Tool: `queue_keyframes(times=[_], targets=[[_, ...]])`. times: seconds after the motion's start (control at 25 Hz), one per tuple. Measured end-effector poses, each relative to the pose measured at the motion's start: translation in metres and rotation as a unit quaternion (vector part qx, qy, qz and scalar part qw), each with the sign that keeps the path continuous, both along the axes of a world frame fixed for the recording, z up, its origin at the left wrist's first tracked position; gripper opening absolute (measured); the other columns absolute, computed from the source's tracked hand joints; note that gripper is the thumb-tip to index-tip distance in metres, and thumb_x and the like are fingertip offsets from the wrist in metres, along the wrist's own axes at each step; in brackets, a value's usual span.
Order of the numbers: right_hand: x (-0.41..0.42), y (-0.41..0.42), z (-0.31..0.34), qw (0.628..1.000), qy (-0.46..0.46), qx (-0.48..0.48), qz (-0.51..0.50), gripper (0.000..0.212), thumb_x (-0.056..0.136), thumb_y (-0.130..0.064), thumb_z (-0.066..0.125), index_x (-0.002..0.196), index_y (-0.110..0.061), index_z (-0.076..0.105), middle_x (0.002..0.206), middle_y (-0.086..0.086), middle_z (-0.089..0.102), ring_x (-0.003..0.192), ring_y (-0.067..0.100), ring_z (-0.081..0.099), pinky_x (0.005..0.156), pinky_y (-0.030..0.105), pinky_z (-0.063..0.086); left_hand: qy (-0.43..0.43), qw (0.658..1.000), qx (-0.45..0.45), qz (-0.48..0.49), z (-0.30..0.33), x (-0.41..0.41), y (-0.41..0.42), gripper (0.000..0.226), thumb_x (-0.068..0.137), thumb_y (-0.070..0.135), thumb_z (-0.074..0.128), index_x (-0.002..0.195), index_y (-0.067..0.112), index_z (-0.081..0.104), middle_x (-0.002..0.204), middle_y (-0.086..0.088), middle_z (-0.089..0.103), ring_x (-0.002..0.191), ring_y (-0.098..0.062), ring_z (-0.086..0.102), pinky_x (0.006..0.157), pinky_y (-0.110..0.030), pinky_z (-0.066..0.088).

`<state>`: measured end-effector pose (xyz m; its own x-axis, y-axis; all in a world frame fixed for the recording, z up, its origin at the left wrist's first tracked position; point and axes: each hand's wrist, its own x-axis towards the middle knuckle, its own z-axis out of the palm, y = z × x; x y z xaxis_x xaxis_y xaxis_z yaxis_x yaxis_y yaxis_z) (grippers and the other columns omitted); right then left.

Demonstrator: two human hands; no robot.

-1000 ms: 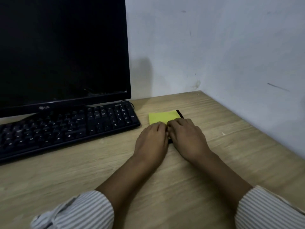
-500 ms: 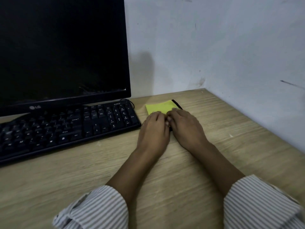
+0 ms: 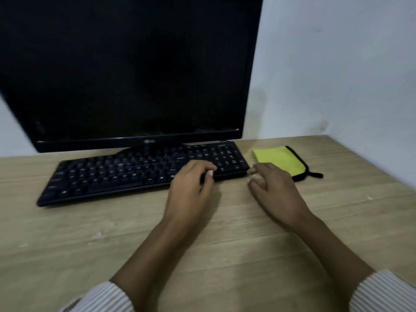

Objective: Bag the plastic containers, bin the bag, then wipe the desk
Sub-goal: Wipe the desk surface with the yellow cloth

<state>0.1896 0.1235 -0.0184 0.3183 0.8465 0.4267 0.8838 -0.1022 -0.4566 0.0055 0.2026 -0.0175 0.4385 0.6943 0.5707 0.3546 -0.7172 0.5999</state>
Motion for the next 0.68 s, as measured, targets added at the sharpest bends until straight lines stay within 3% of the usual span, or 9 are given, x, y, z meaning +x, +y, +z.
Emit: queue_keyframes(times=[0.2, 0.28, 0.4, 0.52, 0.68], targets=[[-0.038, 0.025, 0.003, 0.999, 0.029, 0.014, -0.008, 0.03, 0.09, -0.028, 0.061, 0.117, -0.013, 0.062, 0.119, 0.005, 0.059, 0.111, 0.021, 0.054, 0.089, 0.025, 0.039, 0.018, 0.989, 0.0, 0.149, 0.002, -0.116, 0.035, 0.018, 0.095, 0.018, 0.05, 0.108, 0.02, 0.063, 0.11, 0.002, 0.062, 0.105, -0.015, 0.054, 0.091, -0.036, 0.047], [-0.045, 0.038, -0.002, 0.999, 0.029, 0.004, -0.03, 0.041, 0.092, -0.038, 0.057, 0.124, -0.013, 0.057, 0.126, 0.008, 0.055, 0.122, 0.026, 0.048, 0.1, 0.033, 0.039, 0.015, 0.971, -0.002, 0.238, -0.001, -0.159, 0.049, 0.018, 0.094, 0.017, 0.051, 0.108, 0.018, 0.062, 0.116, -0.005, 0.06, 0.11, -0.023, 0.051, 0.095, -0.041, 0.044], [-0.049, 0.054, -0.006, 0.995, 0.065, -0.011, -0.08, 0.049, 0.094, -0.043, 0.053, 0.129, -0.009, 0.053, 0.131, 0.013, 0.054, 0.123, 0.03, 0.048, 0.101, 0.036, 0.037, 0.02, 0.936, -0.062, 0.347, -0.007, -0.201, 0.068, 0.03, 0.094, 0.023, 0.052, 0.121, 0.011, 0.055, 0.128, -0.015, 0.053, 0.116, -0.035, 0.048, 0.097, -0.048, 0.038], [-0.05, 0.065, -0.001, 0.986, 0.121, 0.01, -0.111, 0.048, 0.096, -0.039, 0.051, 0.13, -0.005, 0.051, 0.13, 0.019, 0.057, 0.121, 0.034, 0.051, 0.097, 0.035, 0.038, 0.027, 0.922, -0.159, 0.353, -0.007, -0.213, 0.081, 0.048, 0.098, 0.036, 0.045, 0.135, 0.007, 0.043, 0.133, -0.019, 0.054, 0.122, -0.038, 0.048, 0.104, -0.05, 0.033], [-0.05, 0.072, -0.001, 0.976, 0.162, 0.023, -0.142, 0.047, 0.099, -0.03, 0.048, 0.133, 0.001, 0.048, 0.132, 0.025, 0.055, 0.124, 0.038, 0.048, 0.097, 0.034, 0.036, 0.028, 0.931, -0.167, 0.323, -0.01, -0.213, 0.086, 0.048, 0.099, 0.037, 0.042, 0.138, 0.008, 0.043, 0.126, -0.019, 0.061, 0.118, -0.039, 0.053, 0.106, -0.05, 0.034]])
